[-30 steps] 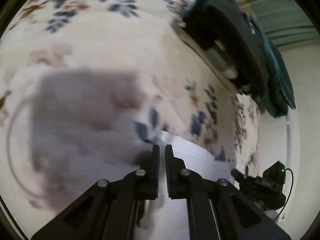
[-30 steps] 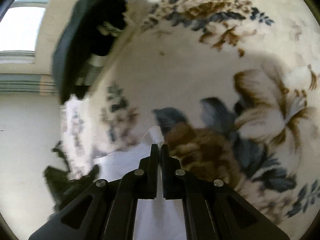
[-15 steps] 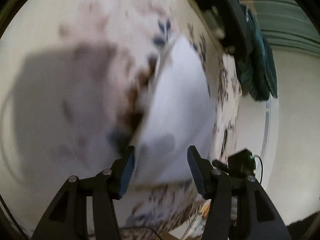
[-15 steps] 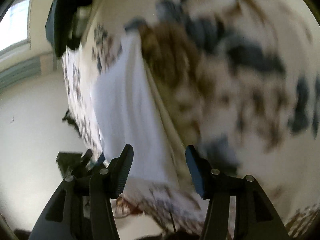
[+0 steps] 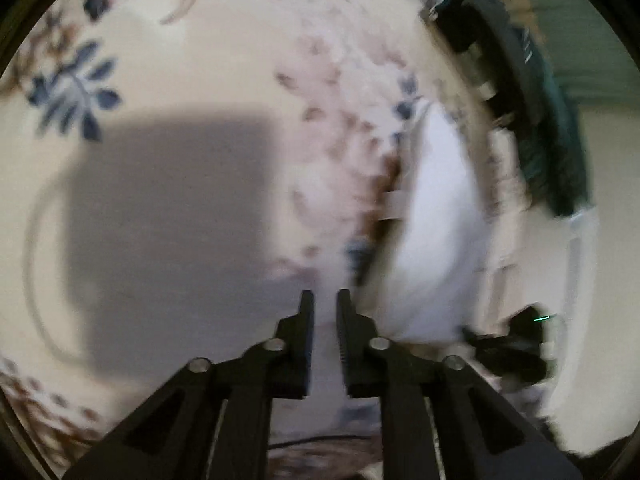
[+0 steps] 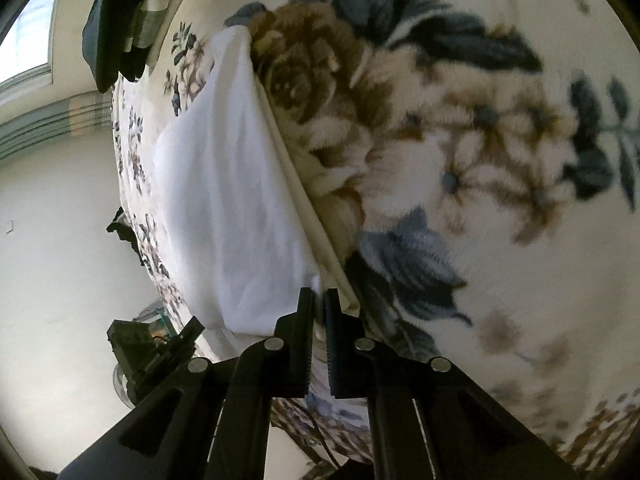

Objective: Fold small clothes

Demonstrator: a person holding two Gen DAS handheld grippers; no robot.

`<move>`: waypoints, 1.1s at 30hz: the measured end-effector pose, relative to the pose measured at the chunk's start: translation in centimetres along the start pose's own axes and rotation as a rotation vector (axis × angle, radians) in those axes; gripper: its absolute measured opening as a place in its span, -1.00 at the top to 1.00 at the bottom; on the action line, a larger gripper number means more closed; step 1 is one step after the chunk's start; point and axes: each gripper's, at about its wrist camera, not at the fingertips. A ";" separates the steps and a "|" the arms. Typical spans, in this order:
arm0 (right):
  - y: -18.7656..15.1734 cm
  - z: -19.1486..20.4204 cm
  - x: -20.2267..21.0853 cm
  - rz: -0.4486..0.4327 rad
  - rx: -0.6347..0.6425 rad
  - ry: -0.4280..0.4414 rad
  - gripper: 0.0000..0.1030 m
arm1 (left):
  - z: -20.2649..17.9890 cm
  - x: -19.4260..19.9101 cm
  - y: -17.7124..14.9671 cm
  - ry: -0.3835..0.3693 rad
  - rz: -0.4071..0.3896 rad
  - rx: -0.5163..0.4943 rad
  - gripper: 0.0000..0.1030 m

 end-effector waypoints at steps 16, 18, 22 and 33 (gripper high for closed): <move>2.3 0.4 -1.7 0.129 0.082 0.033 0.81 | -3.6 -4.8 0.1 -0.016 0.153 -0.316 0.80; 2.1 0.5 -1.7 0.124 0.085 0.014 0.81 | -3.0 -3.9 0.2 0.022 0.150 -0.311 0.86; 2.1 -0.1 -1.4 0.111 0.068 0.002 0.81 | -0.2 -2.2 -0.2 0.028 0.155 -0.241 0.87; 3.7 -1.7 0.6 0.052 0.020 0.108 -0.38 | -0.6 -3.9 3.3 -0.215 0.049 -0.051 -0.29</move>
Point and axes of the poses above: each gripper's, at about its wrist camera, not at the fingertips, and x roughly against the way its jaws point, z to its left, y to its top, and after that the axes turned 9 degrees about z, right-handed
